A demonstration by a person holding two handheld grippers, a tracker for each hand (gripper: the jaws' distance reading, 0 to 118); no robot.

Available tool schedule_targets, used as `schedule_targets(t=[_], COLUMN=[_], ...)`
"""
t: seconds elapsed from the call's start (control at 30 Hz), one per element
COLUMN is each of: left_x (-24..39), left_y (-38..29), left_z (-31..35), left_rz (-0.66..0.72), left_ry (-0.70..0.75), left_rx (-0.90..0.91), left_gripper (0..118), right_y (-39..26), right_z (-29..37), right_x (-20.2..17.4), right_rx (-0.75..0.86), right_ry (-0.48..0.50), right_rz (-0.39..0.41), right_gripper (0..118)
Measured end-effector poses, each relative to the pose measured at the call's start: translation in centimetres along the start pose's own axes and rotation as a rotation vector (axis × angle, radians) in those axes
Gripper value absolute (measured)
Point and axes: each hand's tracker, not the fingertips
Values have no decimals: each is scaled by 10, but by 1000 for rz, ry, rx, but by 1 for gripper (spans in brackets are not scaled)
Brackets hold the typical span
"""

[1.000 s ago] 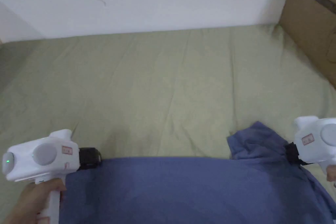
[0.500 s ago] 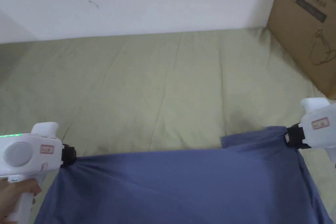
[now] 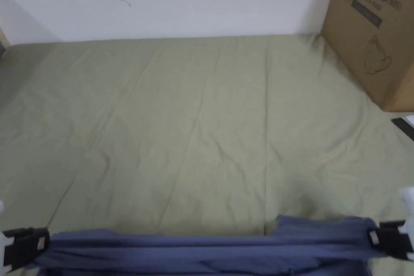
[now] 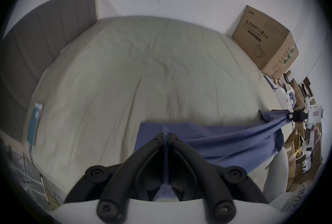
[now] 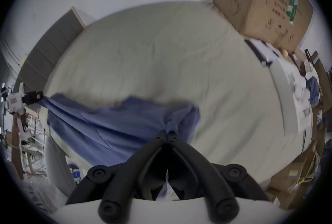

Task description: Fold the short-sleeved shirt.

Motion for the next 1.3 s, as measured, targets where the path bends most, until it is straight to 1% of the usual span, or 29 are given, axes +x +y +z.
schedule_targets(t=[0.1,0.2,0.23,0.27,0.3,0.33,0.37,0.4,0.43,0.5,0.57,0.6,0.63,0.67,0.7,0.73,0.77,0.8,0.83,0.87,0.9,0.97,1.03,1.1,1.13,1.2,1.23,1.27,1.3], left_x=[-8,-14,-14,-16,-20,-22,-19,-21,-23,-26,-31,-32,-33,-37,-40,-43,-46,-50,-56,-60,-62,-72,-80,-90,-95,-104,-106,-107,-109], left_y=[-42,-70,-75,-79,-82,-82,-79,-75,-72,-69,-68,-69,-72,-76,-80,-84,-89,-95,-100,-105,-110,-119,-125,-127,-126,-128,-128,-128,-127], left_z=[-10,-29,-33,-35,-33,-29,-24,-18,-11,7,24,33,40,46,52,54,54,53,53,52,52,51,47,39,33,18,8,-1,-10], left_rz=[63,88,107,120,139,161,193,204,214,234,262,284,307,324,337,355,377,401,415,445,506,578,633,677,703,742,771,801,826], left_ry=[-3,36,58,52,22,-9,-13,0,6,1,-6,-17,-32,-41,-55,-59,-57,-57,-68,-100,-124,-227,-228,-244,-281,-421,-460,-479,-486], left_rx=[-43,-95,-114,-103,-89,-69,-49,-59,-52,31,78,93,113,139,166,181,171,163,159,149,173,215,231,226,194,165,166,165,124], left_gripper=[1,4,12,36,55,69,85,94,98,98,98,97,94,77,50,22,6,5,0,0,0,0,1,18,23,35,57,92,110], right_y=[-44,-66,-67,-64,-62,-60,-57,-53,-50,-43,-38,-36,-35,-33,-32,-32,-31,-30,-30,-30,-30,-30,-29,-27,-26,-22,-21,-20,-18], right_z=[-24,-43,-43,-41,-37,-32,-24,-13,-2,16,30,36,39,41,39,36,31,25,18,11,5,-6,-15,-22,-24,-27,-28,-28,-29], right_x=[-7,-12,-11,-10,-9,-9,-8,-8,-10,-16,-27,-36,-45,-54,-65,-75,-87,-97,-110,-122,-133,-153,-170,-183,-189,-197,-200,-203,-205], right_rx=[-104,-115,-100,-86,-84,-73,-64,-36,12,74,139,177,212,234,252,262,261,249,239,227,220,172,147,123,115,103,101,95,84], right_ry=[-15,-6,-7,-6,-15,-19,-32,-52,-54,-63,-55,-36,-17,-1,18,36,72,106,131,133,154,228,249,263,264,274,275,278,281], right_rz=[-15,-39,-67,-103,-122,-127,-131,-126,-114,-113,-102,-97,-94,-93,-97,-101,-98,-81,-72,-74,-63,-29,4,51,66,86,90,99,110], right_gripper=[0,0,0,13,27,48,77,84,80,81,78,69,53,24,9,6,2,0,0,0,0,0,0,0,0,0,0,0,0])
